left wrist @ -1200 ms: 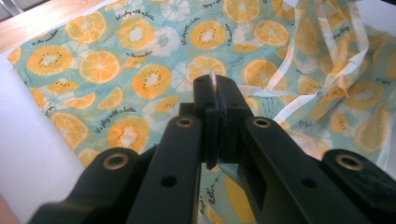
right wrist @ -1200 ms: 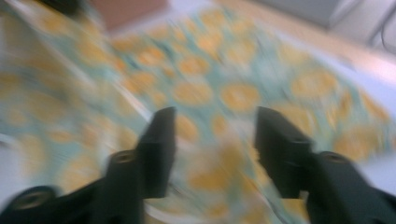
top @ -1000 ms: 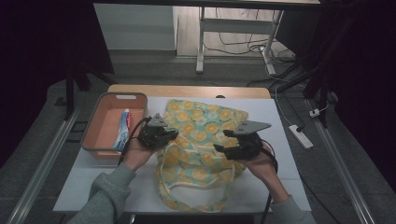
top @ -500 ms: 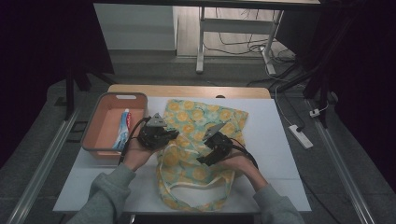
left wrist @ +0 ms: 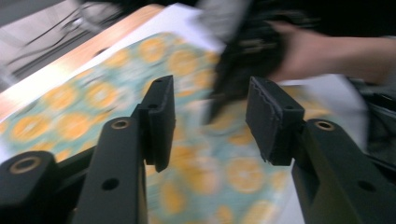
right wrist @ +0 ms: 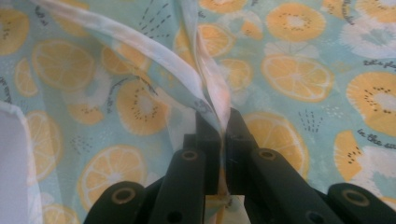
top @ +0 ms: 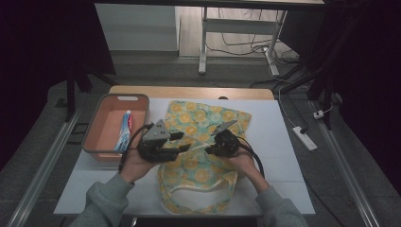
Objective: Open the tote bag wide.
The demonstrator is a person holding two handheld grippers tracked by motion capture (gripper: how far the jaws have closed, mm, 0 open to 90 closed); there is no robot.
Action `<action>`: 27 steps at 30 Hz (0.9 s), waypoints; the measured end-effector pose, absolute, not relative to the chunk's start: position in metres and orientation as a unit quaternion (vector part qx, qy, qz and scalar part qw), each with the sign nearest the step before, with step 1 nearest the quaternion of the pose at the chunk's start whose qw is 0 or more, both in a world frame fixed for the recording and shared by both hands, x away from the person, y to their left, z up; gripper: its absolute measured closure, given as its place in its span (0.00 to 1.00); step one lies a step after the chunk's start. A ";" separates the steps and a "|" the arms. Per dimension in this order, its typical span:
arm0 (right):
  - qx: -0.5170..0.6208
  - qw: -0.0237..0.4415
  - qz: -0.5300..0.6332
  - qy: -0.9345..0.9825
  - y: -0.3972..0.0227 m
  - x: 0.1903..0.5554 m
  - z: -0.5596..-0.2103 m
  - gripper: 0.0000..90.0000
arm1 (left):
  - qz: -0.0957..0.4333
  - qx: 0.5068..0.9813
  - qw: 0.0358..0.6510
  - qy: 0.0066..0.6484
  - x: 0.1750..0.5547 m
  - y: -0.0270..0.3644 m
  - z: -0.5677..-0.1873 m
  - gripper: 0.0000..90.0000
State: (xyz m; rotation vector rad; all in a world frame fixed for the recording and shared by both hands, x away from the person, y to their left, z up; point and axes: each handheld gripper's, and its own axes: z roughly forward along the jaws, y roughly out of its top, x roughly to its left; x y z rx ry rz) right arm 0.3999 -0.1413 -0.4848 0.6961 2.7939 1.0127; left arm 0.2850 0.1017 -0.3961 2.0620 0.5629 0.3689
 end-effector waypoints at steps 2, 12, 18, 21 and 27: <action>0.229 0.044 0.333 0.914 -0.142 0.400 -0.485 0.96 | 0.145 0.858 0.453 0.196 0.273 0.083 -0.397 0.55; 0.235 0.038 0.344 0.908 -0.144 0.400 -0.481 0.96 | 0.081 0.917 0.351 0.174 0.275 0.000 -0.469 0.51; 0.239 0.038 0.347 0.906 -0.147 0.401 -0.480 0.96 | 0.082 0.925 0.326 0.179 0.283 -0.023 -0.493 0.46; 0.247 0.040 0.350 0.903 -0.151 0.404 -0.479 0.96 | 0.066 0.921 0.334 0.190 0.293 -0.029 -0.502 0.60; 0.254 0.047 0.355 0.898 -0.157 0.406 -0.476 0.96 | 0.046 0.924 0.342 0.163 0.298 -0.034 -0.507 0.95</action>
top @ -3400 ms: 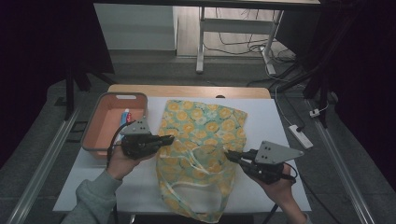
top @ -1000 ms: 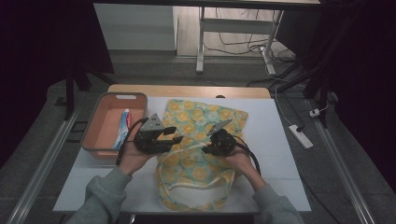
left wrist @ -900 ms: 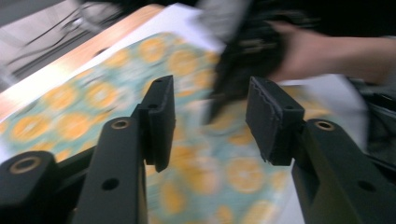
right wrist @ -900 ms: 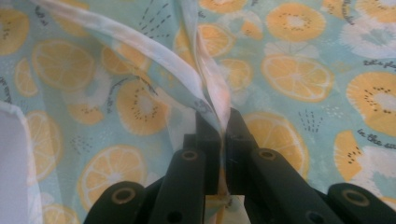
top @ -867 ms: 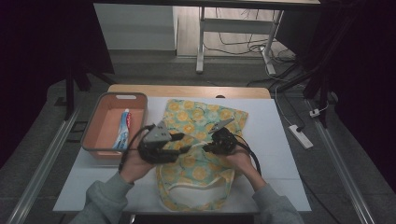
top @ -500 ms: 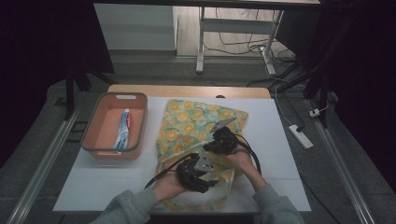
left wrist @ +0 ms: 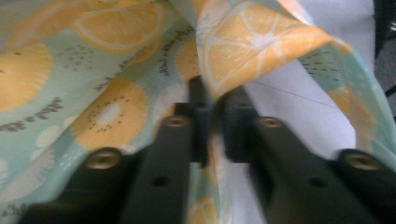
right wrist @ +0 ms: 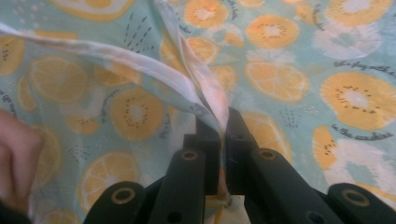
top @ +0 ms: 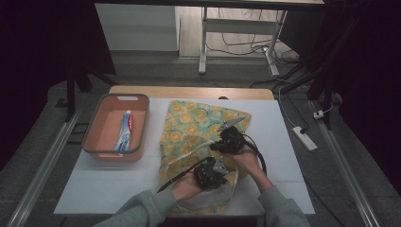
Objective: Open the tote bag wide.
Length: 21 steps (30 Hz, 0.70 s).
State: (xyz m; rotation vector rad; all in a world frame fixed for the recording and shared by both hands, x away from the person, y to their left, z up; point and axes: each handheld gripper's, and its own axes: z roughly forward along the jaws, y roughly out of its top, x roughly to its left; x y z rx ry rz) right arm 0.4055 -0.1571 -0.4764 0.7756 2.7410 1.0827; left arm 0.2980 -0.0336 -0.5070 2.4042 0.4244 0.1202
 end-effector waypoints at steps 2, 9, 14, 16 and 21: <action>0.261 0.054 0.359 0.895 -0.162 0.407 -0.473 0.96 | 0.038 0.927 0.346 0.142 0.294 -0.033 -0.505 0.98; 0.279 0.077 0.379 0.879 -0.174 0.406 -0.456 0.96 | 0.038 0.927 0.364 0.080 0.259 -0.016 -0.483 0.98; 0.298 0.102 0.405 0.858 -0.187 0.407 -0.434 0.96 | 0.035 0.929 0.365 0.044 0.234 0.003 -0.472 0.98; 0.303 0.108 0.409 0.854 -0.190 0.407 -0.431 0.96 | 0.034 0.929 0.367 0.040 0.228 0.011 -0.469 0.98; 0.323 0.111 0.434 0.834 -0.207 0.410 -0.419 0.96 | 0.050 0.925 0.373 0.045 0.217 0.035 -0.460 0.98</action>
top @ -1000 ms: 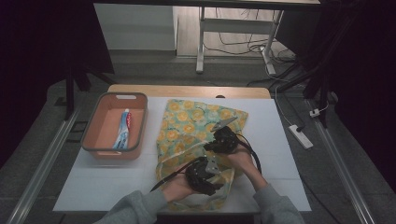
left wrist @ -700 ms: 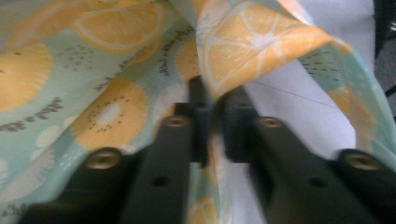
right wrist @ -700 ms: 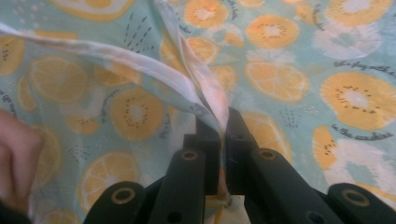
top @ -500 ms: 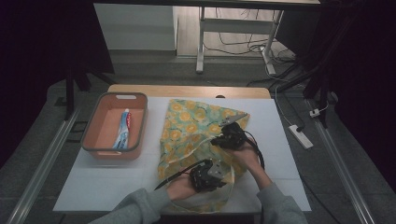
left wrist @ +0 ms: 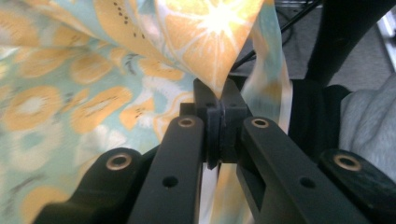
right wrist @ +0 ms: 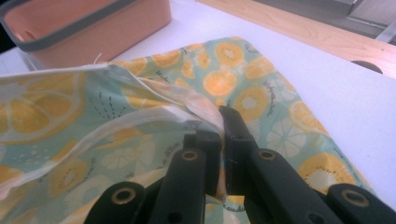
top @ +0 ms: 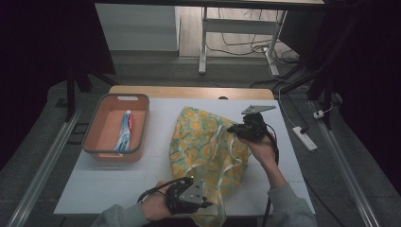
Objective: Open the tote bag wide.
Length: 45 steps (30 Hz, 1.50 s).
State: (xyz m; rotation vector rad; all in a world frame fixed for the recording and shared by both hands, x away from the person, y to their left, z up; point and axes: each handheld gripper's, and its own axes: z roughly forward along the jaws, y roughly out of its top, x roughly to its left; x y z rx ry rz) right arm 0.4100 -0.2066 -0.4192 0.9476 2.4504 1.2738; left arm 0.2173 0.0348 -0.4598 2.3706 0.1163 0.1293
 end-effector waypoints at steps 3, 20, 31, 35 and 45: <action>0.322 0.110 0.432 0.835 -0.206 0.410 -0.420 0.96 | 0.049 0.920 0.383 0.064 0.222 0.048 -0.461 0.97; 0.305 0.087 0.421 0.850 -0.191 0.404 -0.430 0.96 | 0.204 0.879 0.361 0.235 0.264 0.071 -0.454 0.60; 0.287 0.072 0.427 0.855 -0.207 0.388 -0.418 0.97 | 0.220 0.851 0.356 0.317 0.318 0.107 -0.447 0.98; 0.257 0.054 0.433 0.862 -0.204 0.370 -0.411 0.97 | 0.207 0.837 0.374 0.342 0.337 0.120 -0.446 0.98; 0.187 0.042 0.432 0.881 -0.180 0.325 -0.394 0.97 | 0.205 0.838 0.368 0.347 0.366 0.104 -0.454 0.97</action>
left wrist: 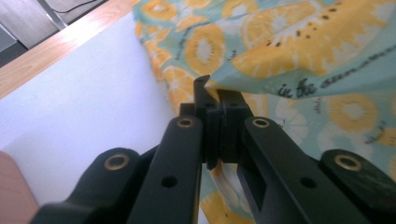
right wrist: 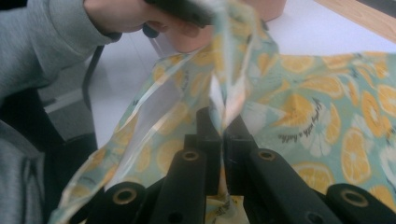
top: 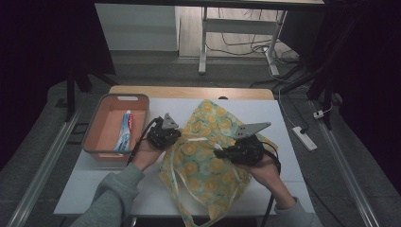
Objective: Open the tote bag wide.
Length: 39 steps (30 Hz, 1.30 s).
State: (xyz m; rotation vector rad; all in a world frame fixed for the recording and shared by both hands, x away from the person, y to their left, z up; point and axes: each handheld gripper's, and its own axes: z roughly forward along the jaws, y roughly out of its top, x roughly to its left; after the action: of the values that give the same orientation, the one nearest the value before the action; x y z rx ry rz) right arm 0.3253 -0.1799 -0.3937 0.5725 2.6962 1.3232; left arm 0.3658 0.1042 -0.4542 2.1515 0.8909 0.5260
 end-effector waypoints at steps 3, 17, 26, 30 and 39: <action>0.206 0.048 0.434 0.875 -0.179 0.343 -0.407 0.97 | 0.195 0.836 0.360 0.365 0.377 0.106 -0.463 0.97; 0.287 0.017 0.455 0.843 -0.194 0.395 -0.449 0.97 | 0.136 0.841 0.374 0.367 0.377 0.116 -0.458 0.45; 0.280 0.031 0.473 0.835 -0.194 0.390 -0.440 0.97 | 0.126 0.834 0.423 0.332 0.341 0.152 -0.415 0.25; 0.280 0.034 0.474 0.834 -0.194 0.388 -0.438 0.97 | 0.139 0.825 0.435 0.333 0.332 0.165 -0.401 0.24; 0.276 0.035 0.472 0.837 -0.191 0.387 -0.439 0.97 | 0.175 0.811 0.420 0.367 0.338 0.189 -0.398 0.26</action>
State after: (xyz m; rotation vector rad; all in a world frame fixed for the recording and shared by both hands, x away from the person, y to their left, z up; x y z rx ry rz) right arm 0.3868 -0.1913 -0.4387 0.8489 2.5710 1.4497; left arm 0.3377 0.1894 -0.3982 2.0334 0.9209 0.4398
